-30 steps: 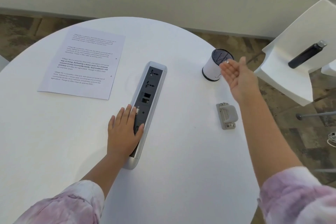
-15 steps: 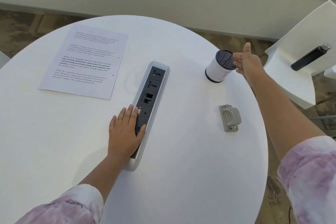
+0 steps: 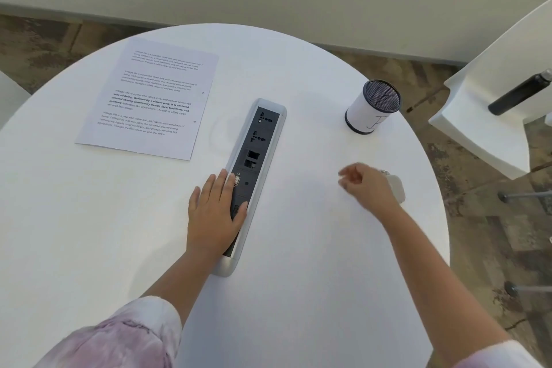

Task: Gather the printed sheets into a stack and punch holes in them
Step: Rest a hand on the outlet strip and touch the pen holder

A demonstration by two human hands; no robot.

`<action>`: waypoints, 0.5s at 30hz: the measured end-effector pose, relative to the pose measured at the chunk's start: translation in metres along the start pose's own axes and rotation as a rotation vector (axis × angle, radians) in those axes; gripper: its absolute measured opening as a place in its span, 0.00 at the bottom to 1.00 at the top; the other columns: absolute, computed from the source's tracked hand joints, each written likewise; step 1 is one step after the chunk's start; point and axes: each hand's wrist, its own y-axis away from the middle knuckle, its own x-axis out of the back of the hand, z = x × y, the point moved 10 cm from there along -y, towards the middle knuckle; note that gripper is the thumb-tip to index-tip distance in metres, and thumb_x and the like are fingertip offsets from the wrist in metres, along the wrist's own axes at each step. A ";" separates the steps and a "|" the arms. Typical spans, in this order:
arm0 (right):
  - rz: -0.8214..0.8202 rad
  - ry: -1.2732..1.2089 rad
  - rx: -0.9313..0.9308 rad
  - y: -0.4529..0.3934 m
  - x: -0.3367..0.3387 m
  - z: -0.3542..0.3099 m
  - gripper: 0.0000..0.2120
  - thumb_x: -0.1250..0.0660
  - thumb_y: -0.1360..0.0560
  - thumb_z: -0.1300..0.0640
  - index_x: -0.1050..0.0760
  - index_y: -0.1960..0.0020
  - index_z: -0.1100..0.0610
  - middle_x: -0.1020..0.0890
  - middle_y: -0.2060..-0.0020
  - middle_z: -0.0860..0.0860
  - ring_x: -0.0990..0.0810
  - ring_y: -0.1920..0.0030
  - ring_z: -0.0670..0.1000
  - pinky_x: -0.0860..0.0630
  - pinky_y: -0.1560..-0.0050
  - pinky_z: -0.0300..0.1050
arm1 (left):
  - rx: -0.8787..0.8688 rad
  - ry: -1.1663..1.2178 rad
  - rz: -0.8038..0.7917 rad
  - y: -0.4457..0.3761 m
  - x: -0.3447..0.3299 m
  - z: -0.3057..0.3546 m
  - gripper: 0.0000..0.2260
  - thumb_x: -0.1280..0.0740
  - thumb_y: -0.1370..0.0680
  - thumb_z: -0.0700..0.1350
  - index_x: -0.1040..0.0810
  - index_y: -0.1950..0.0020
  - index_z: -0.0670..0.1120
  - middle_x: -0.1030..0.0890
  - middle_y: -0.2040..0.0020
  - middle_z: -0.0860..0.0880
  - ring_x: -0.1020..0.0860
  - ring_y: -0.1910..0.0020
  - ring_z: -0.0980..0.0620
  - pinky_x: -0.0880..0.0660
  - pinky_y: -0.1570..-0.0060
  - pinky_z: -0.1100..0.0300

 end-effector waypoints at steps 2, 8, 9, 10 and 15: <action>-0.060 -0.008 -0.058 0.012 -0.019 0.021 0.04 0.31 0.28 0.61 0.24 0.55 0.54 0.24 0.66 0.48 0.28 0.66 0.46 0.30 0.65 0.35 | -0.003 -0.003 -0.001 0.000 0.000 0.000 0.28 0.50 0.24 0.58 0.37 0.27 0.48 0.34 0.27 0.49 0.38 0.27 0.48 0.43 0.31 0.46; -0.045 -0.088 -0.139 0.037 -0.036 0.055 0.07 0.28 0.30 0.59 0.22 0.53 0.58 0.21 0.61 0.50 0.24 0.59 0.48 0.29 0.60 0.36 | -0.004 -0.008 0.002 0.000 0.000 0.000 0.28 0.50 0.24 0.58 0.37 0.27 0.47 0.34 0.27 0.48 0.37 0.28 0.47 0.43 0.31 0.46; -0.023 -0.080 -0.133 0.038 -0.035 0.054 0.07 0.29 0.30 0.59 0.22 0.53 0.58 0.20 0.60 0.51 0.24 0.59 0.48 0.29 0.58 0.37 | -0.005 -0.007 0.002 0.000 0.000 0.000 0.28 0.50 0.24 0.58 0.37 0.27 0.47 0.34 0.27 0.48 0.37 0.28 0.47 0.42 0.31 0.46; -0.005 -0.065 -0.127 0.040 -0.035 0.053 0.06 0.29 0.30 0.60 0.21 0.53 0.59 0.20 0.60 0.52 0.23 0.58 0.49 0.28 0.56 0.38 | -0.006 -0.008 0.003 0.000 0.000 0.000 0.28 0.50 0.24 0.58 0.37 0.27 0.47 0.34 0.27 0.48 0.37 0.28 0.47 0.42 0.31 0.46; 0.059 0.078 -0.092 0.044 -0.034 0.045 0.06 0.31 0.28 0.58 0.21 0.53 0.58 0.19 0.58 0.52 0.22 0.57 0.49 0.24 0.53 0.43 | -0.005 -0.011 0.005 0.000 0.000 0.001 0.28 0.50 0.24 0.58 0.36 0.27 0.47 0.34 0.27 0.48 0.37 0.28 0.47 0.42 0.31 0.46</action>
